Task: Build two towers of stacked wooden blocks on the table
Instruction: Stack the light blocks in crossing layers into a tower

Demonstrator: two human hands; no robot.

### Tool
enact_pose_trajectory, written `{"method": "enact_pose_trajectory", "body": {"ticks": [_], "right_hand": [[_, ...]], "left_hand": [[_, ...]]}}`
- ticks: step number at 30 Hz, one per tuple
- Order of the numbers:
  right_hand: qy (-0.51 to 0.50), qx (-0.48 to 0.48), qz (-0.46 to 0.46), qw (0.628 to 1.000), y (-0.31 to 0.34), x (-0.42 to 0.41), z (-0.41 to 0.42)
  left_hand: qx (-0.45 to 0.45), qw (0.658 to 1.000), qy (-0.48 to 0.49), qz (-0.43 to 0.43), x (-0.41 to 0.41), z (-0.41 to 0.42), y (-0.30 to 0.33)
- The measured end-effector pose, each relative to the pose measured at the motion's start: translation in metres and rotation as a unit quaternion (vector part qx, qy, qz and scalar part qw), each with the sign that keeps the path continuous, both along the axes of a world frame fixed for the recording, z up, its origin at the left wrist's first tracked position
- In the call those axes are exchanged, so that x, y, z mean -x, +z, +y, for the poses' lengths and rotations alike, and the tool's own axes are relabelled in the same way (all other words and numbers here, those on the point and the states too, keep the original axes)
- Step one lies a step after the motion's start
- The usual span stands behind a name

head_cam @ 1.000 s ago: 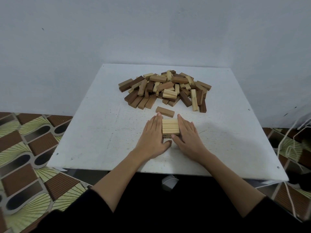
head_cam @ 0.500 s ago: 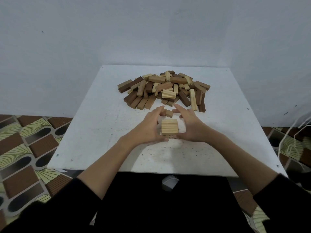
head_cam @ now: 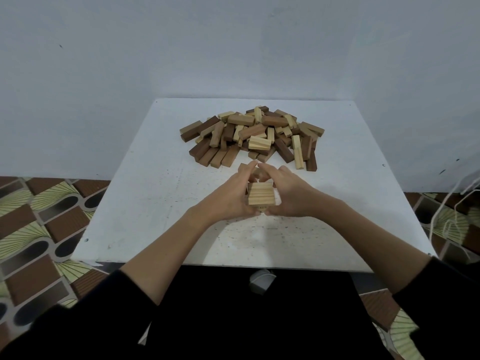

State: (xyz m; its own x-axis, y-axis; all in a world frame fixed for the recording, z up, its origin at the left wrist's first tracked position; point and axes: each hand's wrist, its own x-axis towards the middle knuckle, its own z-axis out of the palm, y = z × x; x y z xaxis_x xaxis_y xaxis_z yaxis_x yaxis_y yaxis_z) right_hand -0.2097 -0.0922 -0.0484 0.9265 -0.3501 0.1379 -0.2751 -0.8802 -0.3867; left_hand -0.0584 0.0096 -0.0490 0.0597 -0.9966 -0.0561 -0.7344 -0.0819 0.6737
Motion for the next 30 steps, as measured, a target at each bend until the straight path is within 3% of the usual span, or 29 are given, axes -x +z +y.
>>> {"method": "enact_pose_trajectory", "body": {"ticks": [24, 30], "right_hand": [[-0.016, -0.006, -0.026, 1.0, -0.006, -0.0039, 0.0039], [-0.023, -0.017, 0.011, 1.0, -0.0054, -0.0042, 0.003]], "left_hand": [[0.007, 0.999, 0.019, 0.038, 0.0007, -0.0017, -0.0027], [0.01, 0.999, 0.01, 0.029, -0.0005, -0.0019, -0.0042]]}}
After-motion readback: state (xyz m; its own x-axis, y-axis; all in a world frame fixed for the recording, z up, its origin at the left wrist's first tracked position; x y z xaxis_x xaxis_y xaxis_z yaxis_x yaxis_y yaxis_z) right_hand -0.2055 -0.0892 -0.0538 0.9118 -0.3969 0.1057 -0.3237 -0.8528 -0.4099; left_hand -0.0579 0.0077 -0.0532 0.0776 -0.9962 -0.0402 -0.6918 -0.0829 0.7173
